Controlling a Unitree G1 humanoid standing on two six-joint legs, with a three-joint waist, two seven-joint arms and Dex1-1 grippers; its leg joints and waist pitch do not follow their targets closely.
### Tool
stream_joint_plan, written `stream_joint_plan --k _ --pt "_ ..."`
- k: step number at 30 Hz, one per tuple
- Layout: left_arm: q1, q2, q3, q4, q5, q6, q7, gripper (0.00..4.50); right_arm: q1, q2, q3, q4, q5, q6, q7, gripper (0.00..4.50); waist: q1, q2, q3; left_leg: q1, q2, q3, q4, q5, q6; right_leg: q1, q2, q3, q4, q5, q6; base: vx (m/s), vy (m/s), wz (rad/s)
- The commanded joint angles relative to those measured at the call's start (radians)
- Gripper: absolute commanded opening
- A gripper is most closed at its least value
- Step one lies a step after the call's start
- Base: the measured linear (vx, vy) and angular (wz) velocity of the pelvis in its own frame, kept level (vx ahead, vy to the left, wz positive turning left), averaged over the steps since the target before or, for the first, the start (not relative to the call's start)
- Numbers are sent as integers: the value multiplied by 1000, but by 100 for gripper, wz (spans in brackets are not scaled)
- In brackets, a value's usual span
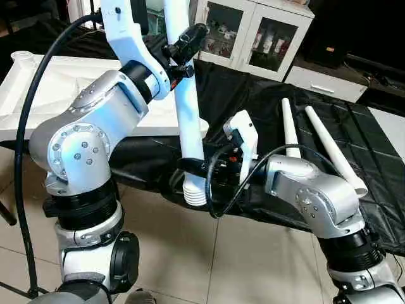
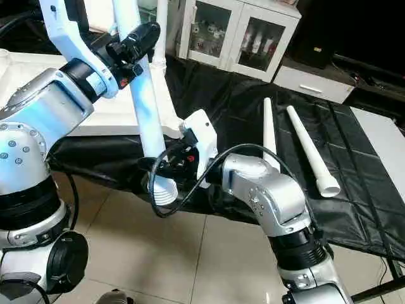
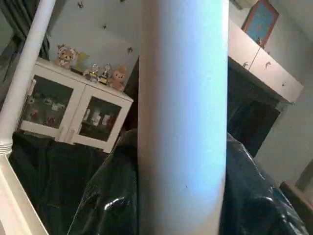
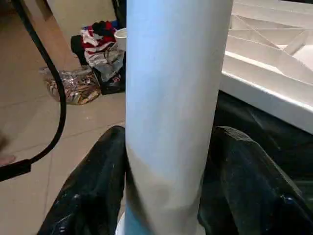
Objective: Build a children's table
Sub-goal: Pick table leg
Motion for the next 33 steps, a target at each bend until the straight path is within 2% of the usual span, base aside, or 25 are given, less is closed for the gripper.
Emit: stream_joint_plan --k 1,7,12,17,18,21,24,28,29,30,31,32,33 --pt "-5 -5 -19 -10 -15 -6 -10 164 2 -6 -29 -10 9 -2 5 246 -5 26 -60 30 66 -26 -96 -316 -134 23 -107 64 -92 -231 -70 0 0 0" --pt "-5 -11 -11 -10 -31 -5 -10 164 8 -6 -40 -16 45 16 28 194 -6 27 -59 30 66 -27 -97 -330 -136 21 -107 64 -94 -241 -70 0 0 0" --pt "-6 -17 -3 -9 -45 -2 -8 164 10 -12 -48 -13 49 17 36 185 -5 31 -60 30 65 -27 -97 -324 -137 22 -106 64 -92 -226 -73 0 0 0" --pt "-5 -5 -18 -8 -40 -2 -14 164 10 -9 -54 -11 58 17 33 184 -5 32 -58 31 66 -28 -98 -342 -138 20 -107 65 -96 -251 -71 0 0 0" --pt "-2 -5 -16 -7 -52 0 -25 220 11 -8 -57 -11 61 18 34 184 -6 33 -58 31 66 -29 -98 -345 -139 20 -108 65 -96 -254 -72 0 0 0" --pt "13 8 -18 -11 -83 20 -63 236 10 -11 -72 -10 76 19 44 184 -6 33 -57 31 64 -28 -98 -359 -138 19 -108 65 -99 -271 -72 0 0 0" --pt "32 37 -22 -19 -126 41 -125 255 8 -21 -106 -18 115 20 77 184 -4 39 -57 32 67 -28 -101 -361 -140 16 -106 65 -96 -260 -78 0 0 0" --pt "48 79 -27 -35 -184 71 -206 279 8 -33 -160 -36 191 36 123 184 -3 39 -57 33 65 -27 -100 -362 -138 18 -106 65 -94 -247 -91 0 0 0" --pt "48 79 -27 -35 -184 71 -206 312 8 -33 -160 -36 191 36 123 184 -2 40 -58 32 65 -27 -101 -359 -137 19 -107 65 -93 -243 -94 0 0 0" --pt "52 96 -21 -40 -235 106 -248 312 11 -43 -185 -42 231 48 152 184 -2 41 -56 31 66 -27 -102 -355 -138 18 -106 65 -94 -239 -98 0 0 0" --pt "53 106 -10 -39 -282 139 -273 319 17 -54 -205 -48 270 63 184 184 1 49 -57 33 64 -28 -100 -361 -139 19 -106 64 -90 -239 -103 0 0 0" --pt "52 112 -1 -37 -310 159 -287 319 23 -65 -218 -53 300 76 209 184 1 45 -56 32 64 -26 -100 -362 -135 20 -105 65 -92 -240 -108 0 0 0" --pt "51 112 8 -32 -338 173 -299 323 38 -84 -221 -64 324 88 245 184 6 53 -54 32 64 -26 -101 -365 -134 19 -106 65 -91 -239 -113 0 0 0"
